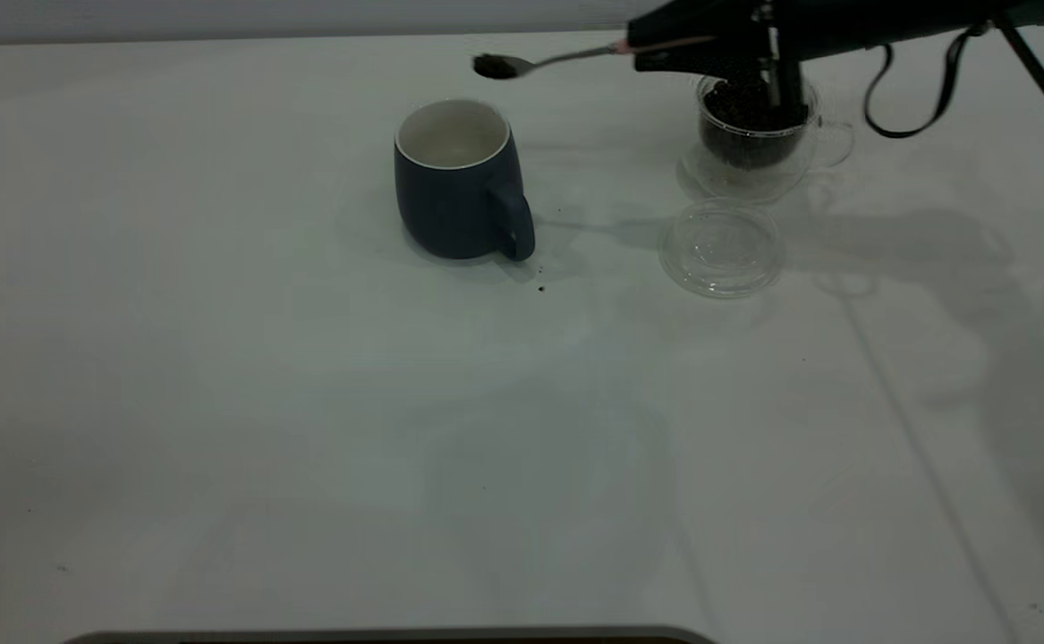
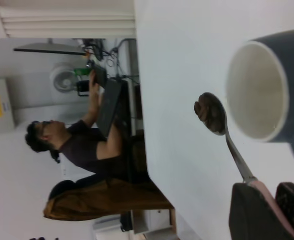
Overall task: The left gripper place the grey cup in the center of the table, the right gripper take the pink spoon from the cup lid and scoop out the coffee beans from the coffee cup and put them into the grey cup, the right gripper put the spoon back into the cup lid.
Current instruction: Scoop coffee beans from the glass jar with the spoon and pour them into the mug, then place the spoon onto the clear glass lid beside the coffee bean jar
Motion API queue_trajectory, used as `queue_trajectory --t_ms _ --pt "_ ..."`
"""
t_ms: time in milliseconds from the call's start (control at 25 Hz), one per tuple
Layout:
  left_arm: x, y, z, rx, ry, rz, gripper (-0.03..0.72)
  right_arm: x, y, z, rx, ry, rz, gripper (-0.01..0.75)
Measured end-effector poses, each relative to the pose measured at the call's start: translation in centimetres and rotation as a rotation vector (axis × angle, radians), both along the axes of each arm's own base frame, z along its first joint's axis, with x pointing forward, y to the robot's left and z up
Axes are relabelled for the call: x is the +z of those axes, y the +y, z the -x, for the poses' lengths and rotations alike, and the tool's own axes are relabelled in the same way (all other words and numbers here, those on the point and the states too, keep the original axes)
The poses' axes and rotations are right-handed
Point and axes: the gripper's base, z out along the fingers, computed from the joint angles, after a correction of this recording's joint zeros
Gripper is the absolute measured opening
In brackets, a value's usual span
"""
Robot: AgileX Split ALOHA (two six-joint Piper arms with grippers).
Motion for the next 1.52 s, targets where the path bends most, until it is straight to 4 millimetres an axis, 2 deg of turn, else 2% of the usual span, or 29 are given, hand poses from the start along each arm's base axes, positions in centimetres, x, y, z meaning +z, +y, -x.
queue_trajectory --t_ms 160,400,640,880,1000,1280,1520 --pt "0.0 0.0 0.0 0.0 0.0 0.0 0.565 0.0 1.8 0.3 0.018 -0.001 -0.001 0.092" --pt "0.0 0.0 0.0 0.0 0.0 0.0 0.565 -0.7 3.9 0.4 0.005 -0.067 0.103 0.092" --pt "0.0 0.0 0.0 0.0 0.0 0.0 0.565 -1.6 4.5 0.0 0.004 -0.217 0.255 0.092" --pt "0.0 0.0 0.0 0.0 0.0 0.0 0.565 -1.4 5.3 0.1 0.08 -0.416 0.319 0.092" --pt "0.0 0.0 0.0 0.0 0.0 0.0 0.565 -0.1 5.5 -0.1 0.126 -0.549 0.36 0.092" --pt "0.0 0.0 0.0 0.0 0.0 0.0 0.565 4.6 5.2 -0.4 0.226 -0.783 0.487 0.092" --pt "0.0 0.0 0.0 0.0 0.0 0.0 0.565 9.3 4.3 1.3 0.443 -0.86 0.537 0.092"
